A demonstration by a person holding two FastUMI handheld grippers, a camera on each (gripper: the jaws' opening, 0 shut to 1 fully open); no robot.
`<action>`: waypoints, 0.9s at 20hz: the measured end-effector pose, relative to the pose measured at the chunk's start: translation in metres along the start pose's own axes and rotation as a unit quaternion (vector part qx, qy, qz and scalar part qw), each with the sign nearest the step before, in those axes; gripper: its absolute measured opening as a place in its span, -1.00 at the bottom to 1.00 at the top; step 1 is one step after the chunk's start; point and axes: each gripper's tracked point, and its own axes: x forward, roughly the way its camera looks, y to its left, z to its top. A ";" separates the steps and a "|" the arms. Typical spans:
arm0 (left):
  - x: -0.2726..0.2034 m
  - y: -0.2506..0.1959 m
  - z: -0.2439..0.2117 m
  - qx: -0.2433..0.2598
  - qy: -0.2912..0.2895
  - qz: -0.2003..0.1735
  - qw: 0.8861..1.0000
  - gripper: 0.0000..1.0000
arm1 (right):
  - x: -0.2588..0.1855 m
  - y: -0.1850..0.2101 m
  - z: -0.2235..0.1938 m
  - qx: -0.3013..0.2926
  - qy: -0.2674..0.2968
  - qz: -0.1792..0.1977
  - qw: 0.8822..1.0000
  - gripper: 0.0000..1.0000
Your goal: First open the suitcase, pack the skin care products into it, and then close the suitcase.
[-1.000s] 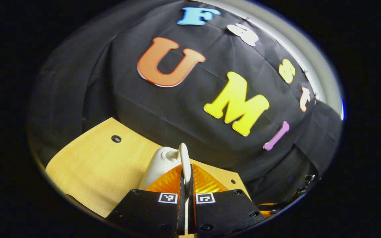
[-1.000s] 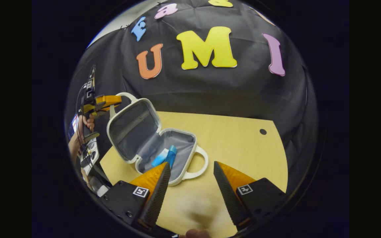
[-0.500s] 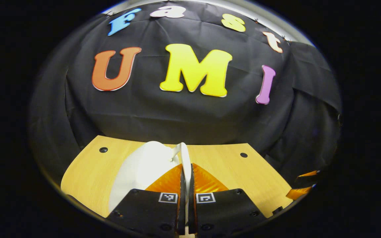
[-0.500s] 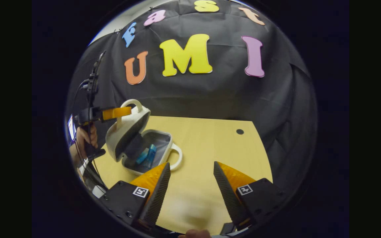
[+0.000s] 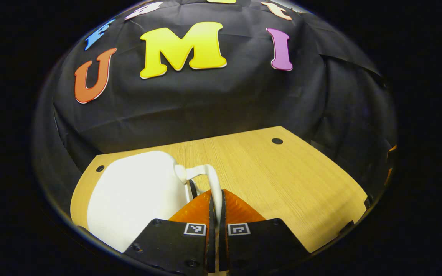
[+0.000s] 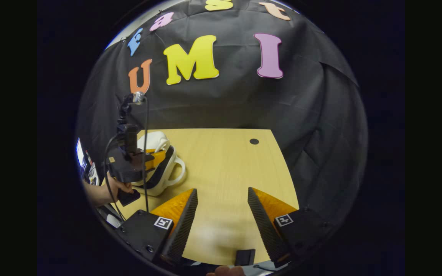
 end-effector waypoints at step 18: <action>-0.055 -0.015 0.072 -0.062 -0.040 0.005 0.997 0.72 | 0.018 0.010 0.063 -0.012 -0.059 0.027 0.998 0.48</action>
